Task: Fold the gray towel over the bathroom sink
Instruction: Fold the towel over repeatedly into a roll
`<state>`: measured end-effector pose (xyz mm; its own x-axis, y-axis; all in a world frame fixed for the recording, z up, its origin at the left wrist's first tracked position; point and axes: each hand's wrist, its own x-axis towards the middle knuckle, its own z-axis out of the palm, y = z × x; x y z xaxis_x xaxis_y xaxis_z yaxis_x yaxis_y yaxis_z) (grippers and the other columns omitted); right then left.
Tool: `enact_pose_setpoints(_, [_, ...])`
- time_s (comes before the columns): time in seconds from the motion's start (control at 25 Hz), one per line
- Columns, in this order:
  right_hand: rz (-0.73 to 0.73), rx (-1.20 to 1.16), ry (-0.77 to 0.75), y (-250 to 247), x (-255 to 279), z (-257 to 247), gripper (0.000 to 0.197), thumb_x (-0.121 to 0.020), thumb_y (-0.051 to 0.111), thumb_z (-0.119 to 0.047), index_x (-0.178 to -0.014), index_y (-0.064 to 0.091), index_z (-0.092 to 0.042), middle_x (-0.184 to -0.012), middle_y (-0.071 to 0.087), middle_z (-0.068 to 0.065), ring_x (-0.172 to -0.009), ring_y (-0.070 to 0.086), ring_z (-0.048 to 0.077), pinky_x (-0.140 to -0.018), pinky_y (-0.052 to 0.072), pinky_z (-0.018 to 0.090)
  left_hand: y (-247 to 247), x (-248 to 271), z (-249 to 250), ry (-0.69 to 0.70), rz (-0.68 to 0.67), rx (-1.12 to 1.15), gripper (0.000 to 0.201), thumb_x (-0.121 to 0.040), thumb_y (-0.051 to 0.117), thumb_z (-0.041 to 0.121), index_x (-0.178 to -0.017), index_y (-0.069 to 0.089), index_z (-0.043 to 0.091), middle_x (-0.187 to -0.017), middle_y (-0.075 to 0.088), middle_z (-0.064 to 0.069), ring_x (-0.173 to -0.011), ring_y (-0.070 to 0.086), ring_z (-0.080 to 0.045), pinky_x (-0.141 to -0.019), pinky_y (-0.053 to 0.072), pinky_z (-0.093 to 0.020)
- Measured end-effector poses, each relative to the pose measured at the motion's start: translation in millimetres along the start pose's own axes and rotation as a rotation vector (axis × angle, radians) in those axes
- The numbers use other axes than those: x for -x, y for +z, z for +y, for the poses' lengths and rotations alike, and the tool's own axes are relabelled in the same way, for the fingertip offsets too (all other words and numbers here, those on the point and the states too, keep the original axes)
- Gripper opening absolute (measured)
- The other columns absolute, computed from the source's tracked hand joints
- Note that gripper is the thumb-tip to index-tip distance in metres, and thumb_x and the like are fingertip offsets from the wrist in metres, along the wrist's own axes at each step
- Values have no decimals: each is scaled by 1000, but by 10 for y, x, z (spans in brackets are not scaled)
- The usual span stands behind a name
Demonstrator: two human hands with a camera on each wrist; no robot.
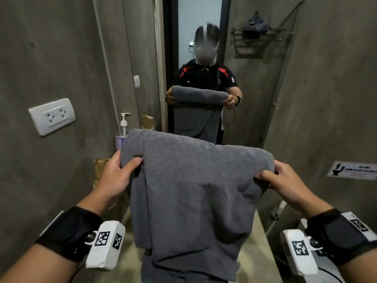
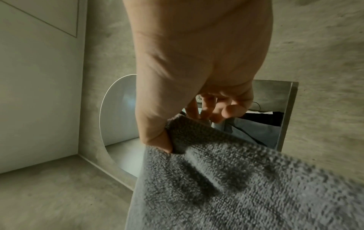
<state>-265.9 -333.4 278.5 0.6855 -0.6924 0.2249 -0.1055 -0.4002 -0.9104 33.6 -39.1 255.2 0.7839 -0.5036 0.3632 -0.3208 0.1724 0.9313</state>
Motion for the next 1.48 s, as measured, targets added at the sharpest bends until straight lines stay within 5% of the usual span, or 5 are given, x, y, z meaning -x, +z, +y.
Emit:
enact_pose_setpoints(0.28, [51, -33, -98, 69, 50, -35, 53, -95, 62, -33, -141, 41, -49, -124, 56, -34, -115, 57, -10, -93, 51, 20, 0, -9, 175, 12, 54, -11, 49, -78, 65, 69, -113, 68, 36, -107, 75, 16, -97, 71, -1, -73, 55, -18])
enact_pose_setpoints(0.56, [92, -309, -29, 273, 100, -180, 56, -74, 68, -73, -113, 72, -33, -113, 74, 10, -97, 66, 22, -80, 52, 47, -64, -27, 122, 68, -28, 74, 67, -53, 89, 63, -106, 70, 27, -105, 77, 9, -96, 73, -7, -74, 56, -17])
enact_pose_setpoints(0.88, [-69, -159, -118, 183, 214, -74, 79, -71, 64, 31, -132, 52, -18, -125, 70, 1, -114, 66, 10, -95, 53, 24, -94, -135, -110, 117, -165, 21, 75, -46, 96, 26, -114, 64, 27, -113, 75, 8, -106, 70, -10, -86, 57, -23])
enact_pose_setpoints(1.12, [-124, -220, -124, -3, 46, 1, 82, -72, 51, 37, -131, 53, -20, -124, 71, -2, -118, 64, 13, -100, 51, 28, -5, -188, -36, -4, -15, -75, 55, -63, 79, 67, -100, 74, 26, -103, 78, 8, -100, 73, -12, -93, 56, -46])
enact_pose_setpoints(1.48, [-125, -323, 81, -33, -108, 235, 58, -78, 42, 28, -122, 62, -5, -94, 77, 6, -90, 70, 21, -72, 59, 28, -29, -52, -102, -154, -51, 80, 24, -93, 61, 28, -106, 74, 13, -114, 74, -12, -104, 71, -21, -92, 57, -33])
